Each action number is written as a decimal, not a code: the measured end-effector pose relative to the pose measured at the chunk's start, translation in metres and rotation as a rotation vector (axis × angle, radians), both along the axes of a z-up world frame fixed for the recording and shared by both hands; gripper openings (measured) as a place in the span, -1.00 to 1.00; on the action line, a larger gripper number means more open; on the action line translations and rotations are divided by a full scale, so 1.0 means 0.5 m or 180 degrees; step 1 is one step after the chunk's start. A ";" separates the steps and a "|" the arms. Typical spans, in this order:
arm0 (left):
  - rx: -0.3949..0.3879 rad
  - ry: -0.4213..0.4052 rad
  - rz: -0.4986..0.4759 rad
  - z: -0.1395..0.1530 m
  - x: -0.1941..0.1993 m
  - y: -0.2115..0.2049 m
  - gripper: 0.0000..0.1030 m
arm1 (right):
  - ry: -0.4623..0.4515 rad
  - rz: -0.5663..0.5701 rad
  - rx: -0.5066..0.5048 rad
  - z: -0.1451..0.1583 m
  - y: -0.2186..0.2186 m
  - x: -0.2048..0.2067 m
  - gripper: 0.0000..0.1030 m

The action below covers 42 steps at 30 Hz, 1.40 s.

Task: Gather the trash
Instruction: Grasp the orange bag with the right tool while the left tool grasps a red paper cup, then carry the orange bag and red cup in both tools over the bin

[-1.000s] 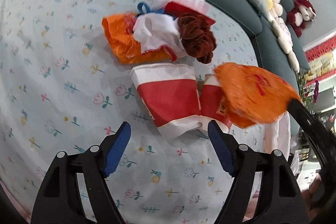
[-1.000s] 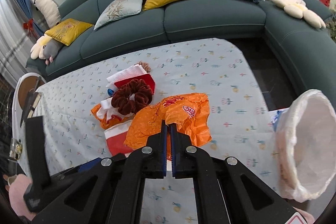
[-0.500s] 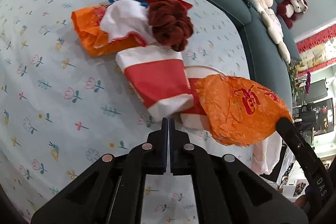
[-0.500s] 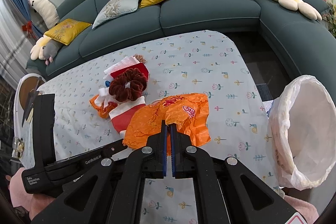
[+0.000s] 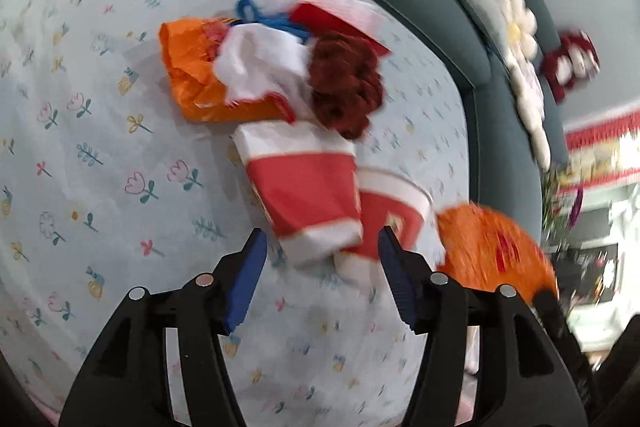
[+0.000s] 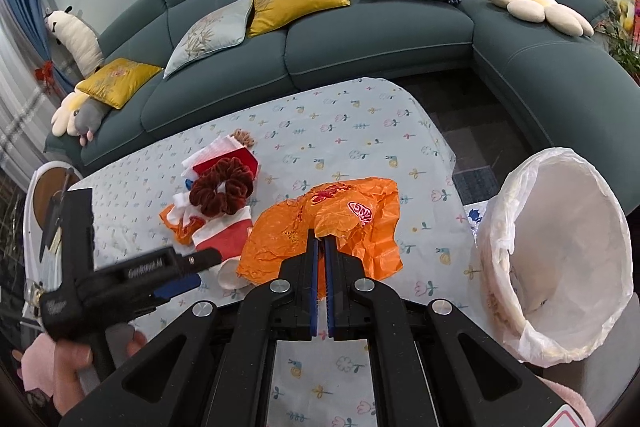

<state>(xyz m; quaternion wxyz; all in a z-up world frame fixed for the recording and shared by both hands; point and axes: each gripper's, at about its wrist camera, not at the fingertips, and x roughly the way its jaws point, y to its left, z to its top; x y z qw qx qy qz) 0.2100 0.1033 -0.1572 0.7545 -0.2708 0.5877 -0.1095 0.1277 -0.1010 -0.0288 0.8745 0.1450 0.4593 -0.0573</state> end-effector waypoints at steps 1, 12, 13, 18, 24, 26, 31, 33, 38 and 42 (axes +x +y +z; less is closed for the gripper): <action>-0.0043 0.0041 0.0039 -0.008 0.005 0.005 0.05 | 0.0002 -0.0002 0.0004 -0.001 -0.001 0.002 -0.94; 0.0050 0.0042 -0.0233 -0.019 0.014 -0.040 -0.55 | 0.0106 0.0002 0.0026 -0.024 -0.003 0.012 -0.94; 0.0090 0.0014 -0.0261 -0.012 0.009 -0.045 -0.55 | 0.0099 -0.0003 0.0031 -0.022 -0.005 0.009 -0.94; 0.0300 -0.0193 -0.0431 0.033 -0.017 -0.084 -0.56 | 0.0036 -0.0018 0.0030 -0.003 -0.011 -0.006 -0.94; 0.0444 -0.0454 -0.0631 0.092 -0.057 -0.128 -0.59 | -0.0092 -0.0092 0.0022 0.030 -0.035 -0.040 -0.94; 0.0464 -0.0522 -0.0692 0.108 -0.068 -0.143 -0.59 | -0.0142 -0.0131 0.0016 0.043 -0.049 -0.052 -0.93; 0.0467 -0.0665 -0.0839 0.144 -0.095 -0.199 -0.59 | -0.0267 -0.0248 -0.0010 0.076 -0.090 -0.088 -0.93; 0.0472 -0.0708 -0.0899 0.155 -0.103 -0.220 -0.59 | -0.0314 -0.0307 -0.0014 0.088 -0.111 -0.105 -0.93; 0.0489 -0.0807 -0.1082 0.180 -0.128 -0.277 -0.59 | -0.0392 -0.0469 -0.0010 0.106 -0.163 -0.143 -0.93; 0.0506 -0.0864 -0.1241 0.191 -0.145 -0.333 -0.59 | -0.0430 -0.0615 -0.0009 0.112 -0.209 -0.177 -0.93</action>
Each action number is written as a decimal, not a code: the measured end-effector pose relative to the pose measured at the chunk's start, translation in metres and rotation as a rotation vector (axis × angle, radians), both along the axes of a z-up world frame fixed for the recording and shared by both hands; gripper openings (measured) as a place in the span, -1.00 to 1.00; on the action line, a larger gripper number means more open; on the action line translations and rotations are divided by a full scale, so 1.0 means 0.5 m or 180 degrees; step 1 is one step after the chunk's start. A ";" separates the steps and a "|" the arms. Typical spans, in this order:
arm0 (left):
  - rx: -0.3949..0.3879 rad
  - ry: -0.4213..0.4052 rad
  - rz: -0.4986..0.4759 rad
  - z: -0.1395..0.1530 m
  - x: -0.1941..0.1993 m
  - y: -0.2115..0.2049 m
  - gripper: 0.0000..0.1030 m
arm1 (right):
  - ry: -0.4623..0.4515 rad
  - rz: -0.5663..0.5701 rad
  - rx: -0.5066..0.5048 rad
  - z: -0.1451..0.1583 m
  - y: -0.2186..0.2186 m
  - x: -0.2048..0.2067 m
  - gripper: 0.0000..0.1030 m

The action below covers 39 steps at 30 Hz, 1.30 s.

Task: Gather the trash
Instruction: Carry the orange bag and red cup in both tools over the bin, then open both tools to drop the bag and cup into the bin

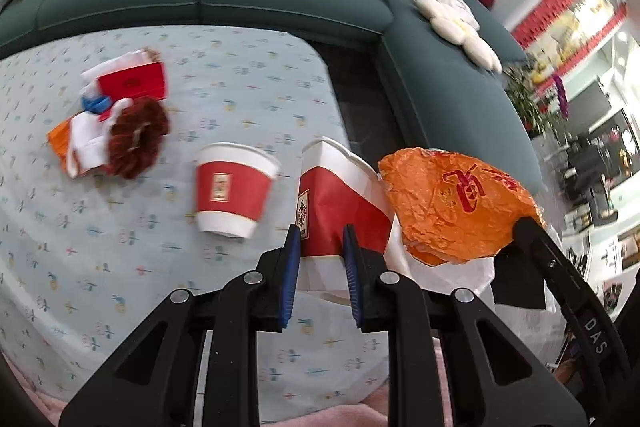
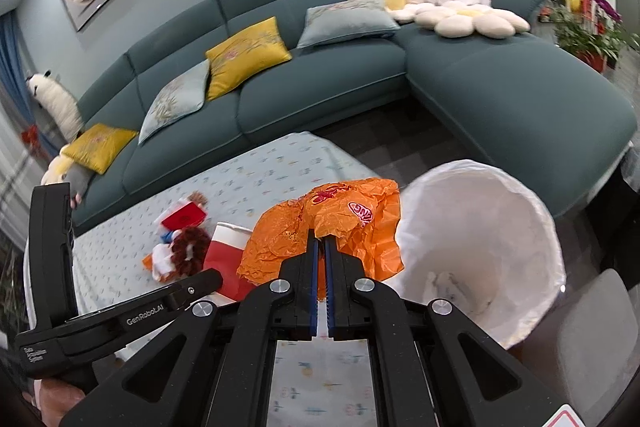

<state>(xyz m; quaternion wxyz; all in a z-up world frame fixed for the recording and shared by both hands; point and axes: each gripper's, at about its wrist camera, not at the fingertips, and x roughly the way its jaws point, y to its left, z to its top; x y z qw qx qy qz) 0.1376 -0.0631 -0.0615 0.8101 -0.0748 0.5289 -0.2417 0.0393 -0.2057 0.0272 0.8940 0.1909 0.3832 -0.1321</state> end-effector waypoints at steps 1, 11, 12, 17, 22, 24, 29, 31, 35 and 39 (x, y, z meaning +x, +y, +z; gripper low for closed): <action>0.0009 -0.0012 -0.0036 0.003 -0.003 -0.012 -0.59 | -0.0005 -0.0029 0.0002 0.000 -0.009 -0.006 -0.93; 0.0083 -0.0086 -0.0435 0.014 -0.041 -0.151 -0.59 | -0.0018 -0.0451 -0.0006 -0.008 -0.128 -0.085 -0.93; 0.0089 -0.0081 -0.0475 0.012 -0.043 -0.165 -0.59 | -0.0013 -0.0493 -0.0009 -0.010 -0.140 -0.091 -0.93; 0.0122 -0.0058 -0.0616 0.001 -0.054 -0.218 -0.59 | 0.0008 -0.0724 0.0011 -0.024 -0.199 -0.126 -0.94; 0.0162 -0.0033 -0.0732 -0.012 -0.061 -0.267 -0.58 | 0.0047 -0.0831 0.0056 -0.042 -0.235 -0.144 -0.93; 0.0162 -0.0013 -0.0744 -0.018 -0.060 -0.280 -0.58 | 0.0065 -0.0836 0.0070 -0.050 -0.244 -0.145 -0.93; 0.0162 -0.0017 -0.0725 -0.025 -0.060 -0.295 -0.11 | 0.0102 -0.0808 0.0100 -0.064 -0.250 -0.136 -0.79; 0.0182 -0.0087 -0.0677 -0.021 -0.061 -0.291 -0.01 | 0.0087 -0.0787 0.0077 -0.064 -0.248 -0.131 -0.77; 0.0220 -0.0067 -0.0608 -0.026 -0.056 -0.276 0.12 | 0.0112 -0.0699 0.0053 -0.067 -0.236 -0.118 -0.76; 0.0217 -0.0059 -0.0537 -0.029 -0.055 -0.250 0.12 | 0.0111 -0.0698 0.0097 -0.071 -0.226 -0.116 -0.67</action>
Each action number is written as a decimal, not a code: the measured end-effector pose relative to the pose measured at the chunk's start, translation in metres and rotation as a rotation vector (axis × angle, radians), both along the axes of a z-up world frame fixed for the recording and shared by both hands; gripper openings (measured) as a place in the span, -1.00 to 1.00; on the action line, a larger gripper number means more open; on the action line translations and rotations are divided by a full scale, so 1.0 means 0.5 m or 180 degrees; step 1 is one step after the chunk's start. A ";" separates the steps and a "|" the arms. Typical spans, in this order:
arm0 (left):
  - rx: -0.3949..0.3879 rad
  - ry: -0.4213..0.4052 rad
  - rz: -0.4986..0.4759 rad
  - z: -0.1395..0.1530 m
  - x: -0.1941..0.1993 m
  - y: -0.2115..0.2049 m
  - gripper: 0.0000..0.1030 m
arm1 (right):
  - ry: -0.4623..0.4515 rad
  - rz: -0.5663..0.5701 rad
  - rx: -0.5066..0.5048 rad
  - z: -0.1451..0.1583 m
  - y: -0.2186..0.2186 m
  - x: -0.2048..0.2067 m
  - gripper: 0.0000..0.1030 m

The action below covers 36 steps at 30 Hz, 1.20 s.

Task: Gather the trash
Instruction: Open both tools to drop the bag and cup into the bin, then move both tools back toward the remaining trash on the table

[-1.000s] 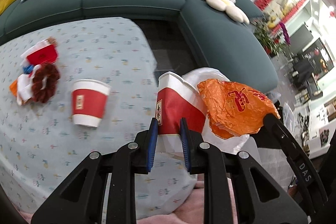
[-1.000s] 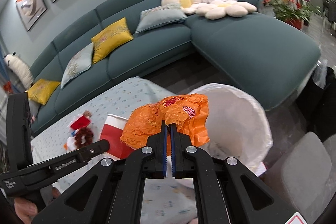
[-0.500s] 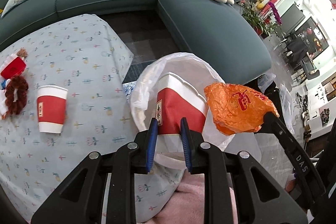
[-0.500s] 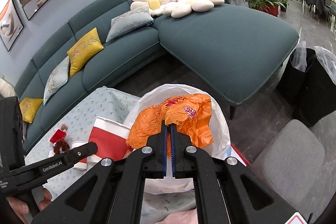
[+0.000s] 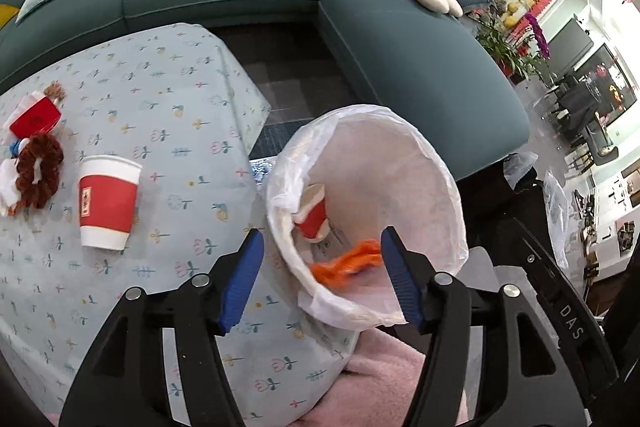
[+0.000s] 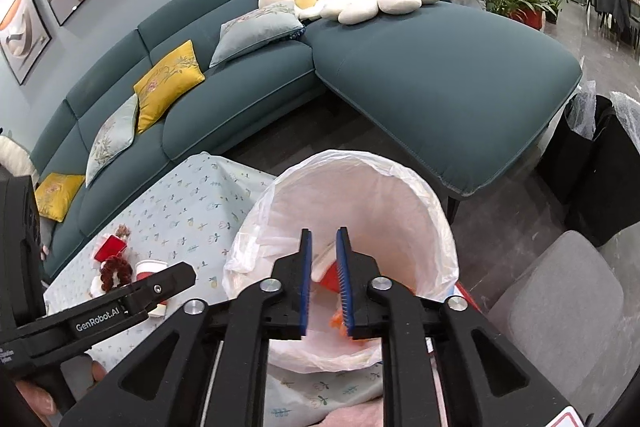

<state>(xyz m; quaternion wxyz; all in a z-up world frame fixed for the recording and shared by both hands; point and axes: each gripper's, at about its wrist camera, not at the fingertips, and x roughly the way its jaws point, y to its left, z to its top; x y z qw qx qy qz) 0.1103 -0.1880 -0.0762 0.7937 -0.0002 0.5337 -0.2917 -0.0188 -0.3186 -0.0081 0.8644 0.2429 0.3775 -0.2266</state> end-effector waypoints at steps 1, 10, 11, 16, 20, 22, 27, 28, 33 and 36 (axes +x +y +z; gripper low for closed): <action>0.0005 -0.0005 0.0016 0.000 0.000 0.006 0.12 | 0.0000 0.0003 0.0008 0.000 0.002 0.000 -0.66; -0.0010 -0.0030 0.0213 0.005 0.006 0.082 0.12 | 0.0043 0.0182 -0.0029 0.006 0.065 0.024 -0.43; -0.0015 -0.0032 0.0236 0.006 0.007 0.090 0.12 | 0.0041 0.0204 -0.0036 0.007 0.073 0.027 -0.40; -0.0016 -0.0060 0.0376 0.012 0.016 0.137 0.12 | 0.0035 0.0312 -0.0067 0.019 0.111 0.045 -0.27; -0.0017 -0.0062 0.0494 0.014 0.024 0.177 0.13 | 0.0049 0.0418 -0.0096 0.023 0.142 0.057 -0.18; -0.0013 -0.0064 0.0551 0.012 0.026 0.198 0.13 | 0.0065 0.0473 -0.0109 0.024 0.157 0.062 -0.15; 0.0017 -0.0085 0.0670 0.010 0.029 0.248 0.14 | 0.0091 0.0598 -0.0152 0.028 0.202 0.081 0.06; 0.0025 -0.0089 0.0690 0.010 0.029 0.255 0.16 | 0.0100 0.0633 -0.0161 0.028 0.214 0.086 0.07; 0.0069 -0.0110 0.0816 0.007 0.033 0.310 0.20 | 0.0157 0.0771 -0.0188 0.025 0.258 0.107 0.13; 0.0079 -0.0113 0.0887 0.004 0.038 0.343 0.20 | 0.0189 0.0852 -0.0194 0.022 0.289 0.119 0.14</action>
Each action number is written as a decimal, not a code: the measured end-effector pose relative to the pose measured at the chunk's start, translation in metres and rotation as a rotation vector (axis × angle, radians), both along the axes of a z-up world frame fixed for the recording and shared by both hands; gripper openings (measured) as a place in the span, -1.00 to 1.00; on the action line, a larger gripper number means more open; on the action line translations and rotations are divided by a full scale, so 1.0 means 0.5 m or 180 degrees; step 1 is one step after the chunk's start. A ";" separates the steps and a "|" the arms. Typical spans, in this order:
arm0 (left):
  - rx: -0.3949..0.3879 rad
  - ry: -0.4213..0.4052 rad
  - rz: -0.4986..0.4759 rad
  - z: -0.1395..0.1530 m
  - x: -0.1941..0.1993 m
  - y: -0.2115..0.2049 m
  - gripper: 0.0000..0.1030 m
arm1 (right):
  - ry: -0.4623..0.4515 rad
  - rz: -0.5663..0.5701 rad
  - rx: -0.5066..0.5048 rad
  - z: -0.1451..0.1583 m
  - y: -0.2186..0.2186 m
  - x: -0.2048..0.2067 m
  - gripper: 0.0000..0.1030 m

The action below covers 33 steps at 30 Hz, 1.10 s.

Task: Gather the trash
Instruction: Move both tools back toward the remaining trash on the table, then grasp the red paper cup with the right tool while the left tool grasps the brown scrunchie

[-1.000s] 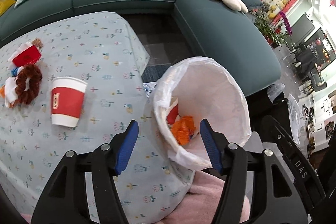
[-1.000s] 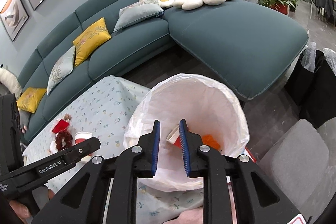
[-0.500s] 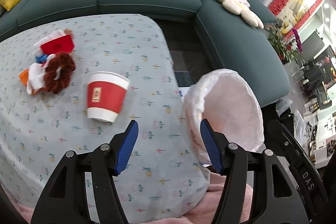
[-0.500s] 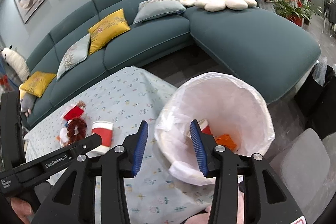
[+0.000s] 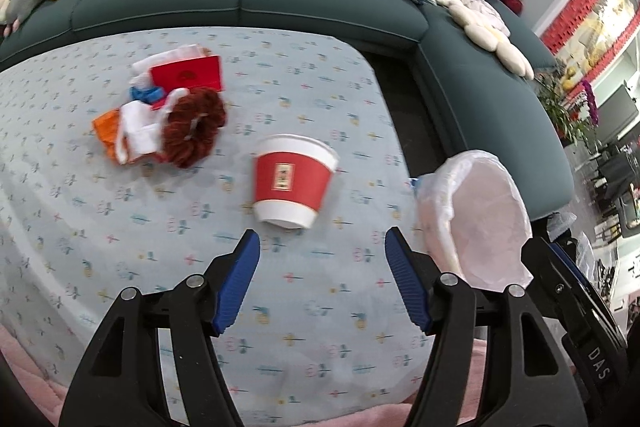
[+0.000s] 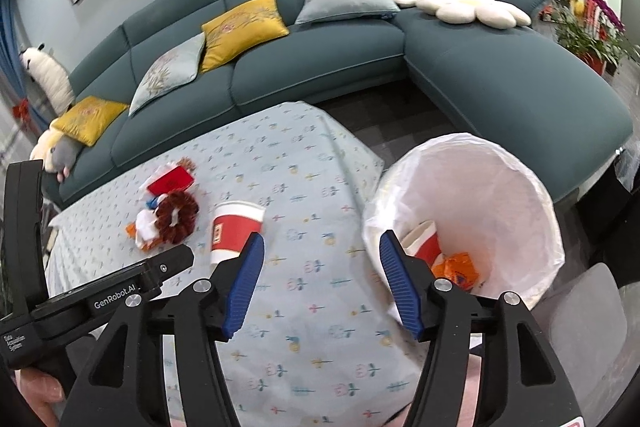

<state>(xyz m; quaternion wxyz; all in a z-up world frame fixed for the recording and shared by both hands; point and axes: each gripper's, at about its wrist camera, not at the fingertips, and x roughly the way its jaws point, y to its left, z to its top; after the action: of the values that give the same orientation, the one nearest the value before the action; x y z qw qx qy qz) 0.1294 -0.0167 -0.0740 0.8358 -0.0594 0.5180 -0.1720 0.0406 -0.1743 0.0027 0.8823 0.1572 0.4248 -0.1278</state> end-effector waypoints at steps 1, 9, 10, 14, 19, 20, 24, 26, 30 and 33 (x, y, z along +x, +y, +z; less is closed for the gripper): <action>-0.0001 0.0002 0.0028 -0.001 0.002 0.011 0.20 | 0.0008 0.0022 -0.0005 -0.001 0.008 0.004 0.14; -0.0017 0.0034 0.0251 -0.010 0.014 0.104 0.20 | 0.0069 0.0227 -0.0068 -0.003 0.084 0.041 0.25; -0.0020 0.0041 0.0272 -0.012 0.017 0.113 0.21 | 0.0073 0.0248 -0.0074 -0.004 0.092 0.045 0.25; -0.0032 0.0080 0.0409 -0.024 0.025 0.163 0.25 | 0.0127 0.0348 -0.0079 -0.014 0.129 0.066 0.27; -0.0040 0.0130 0.0633 -0.041 0.039 0.231 0.40 | 0.0217 0.0446 -0.0070 -0.038 0.170 0.091 0.36; -0.0044 0.0139 0.0682 -0.046 0.043 0.246 0.42 | 0.0233 0.0455 -0.0065 -0.042 0.175 0.095 0.38; -0.0077 0.0178 0.0798 -0.059 0.059 0.284 0.48 | 0.0322 0.0463 -0.0007 -0.067 0.192 0.120 0.41; -0.0085 0.0195 0.0837 -0.066 0.072 0.299 0.53 | 0.0367 0.0449 0.0027 -0.081 0.197 0.133 0.42; -0.0116 0.0207 0.0877 -0.076 0.096 0.317 0.59 | 0.0482 0.0400 0.0075 -0.114 0.200 0.163 0.43; -0.0139 0.0221 0.0853 -0.084 0.120 0.318 0.59 | 0.0564 0.0367 0.0090 -0.138 0.198 0.184 0.44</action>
<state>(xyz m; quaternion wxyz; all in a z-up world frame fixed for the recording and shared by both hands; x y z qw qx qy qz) 0.1896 0.1421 -0.1158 0.8314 -0.1521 0.5302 -0.0679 0.1326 -0.0752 -0.0663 0.8449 0.1330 0.5113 -0.0841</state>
